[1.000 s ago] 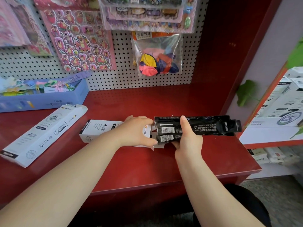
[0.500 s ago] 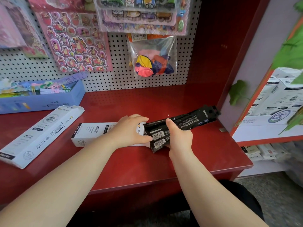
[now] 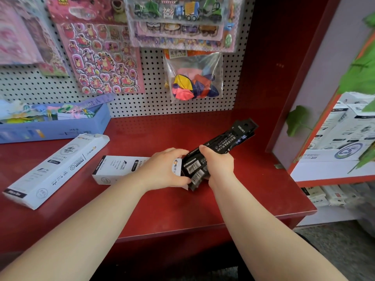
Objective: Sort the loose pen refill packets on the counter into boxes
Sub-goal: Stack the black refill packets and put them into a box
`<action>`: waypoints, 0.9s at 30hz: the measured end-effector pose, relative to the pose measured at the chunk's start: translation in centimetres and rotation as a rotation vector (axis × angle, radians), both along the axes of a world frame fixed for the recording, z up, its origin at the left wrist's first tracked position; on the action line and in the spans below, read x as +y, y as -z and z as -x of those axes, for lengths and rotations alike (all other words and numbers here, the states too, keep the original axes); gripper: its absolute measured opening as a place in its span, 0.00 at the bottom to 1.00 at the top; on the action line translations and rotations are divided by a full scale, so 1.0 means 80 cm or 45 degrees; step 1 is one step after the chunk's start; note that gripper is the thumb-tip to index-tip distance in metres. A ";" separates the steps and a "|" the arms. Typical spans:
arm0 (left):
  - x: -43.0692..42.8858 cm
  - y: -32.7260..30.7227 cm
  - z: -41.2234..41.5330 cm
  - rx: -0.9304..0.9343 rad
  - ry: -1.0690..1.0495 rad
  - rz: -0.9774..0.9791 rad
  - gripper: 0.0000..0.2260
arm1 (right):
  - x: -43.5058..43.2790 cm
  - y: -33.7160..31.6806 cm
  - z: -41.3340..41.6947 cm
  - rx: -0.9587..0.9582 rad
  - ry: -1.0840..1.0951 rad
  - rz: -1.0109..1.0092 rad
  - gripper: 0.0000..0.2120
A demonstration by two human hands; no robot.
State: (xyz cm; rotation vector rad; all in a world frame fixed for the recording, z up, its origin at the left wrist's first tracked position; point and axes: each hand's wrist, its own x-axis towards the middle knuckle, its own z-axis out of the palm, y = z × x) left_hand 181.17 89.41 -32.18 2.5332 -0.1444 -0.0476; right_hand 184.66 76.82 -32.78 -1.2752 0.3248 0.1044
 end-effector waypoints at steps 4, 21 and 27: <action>0.003 0.001 0.006 -0.014 0.026 0.006 0.38 | 0.005 0.003 -0.004 0.047 0.010 -0.093 0.09; -0.004 -0.052 -0.006 -0.747 -0.408 0.373 0.32 | 0.025 -0.104 -0.024 -0.396 -0.518 0.207 0.03; -0.012 -0.079 -0.018 -0.912 -0.579 0.782 0.33 | 0.054 -0.160 -0.028 -0.751 -0.504 0.620 0.08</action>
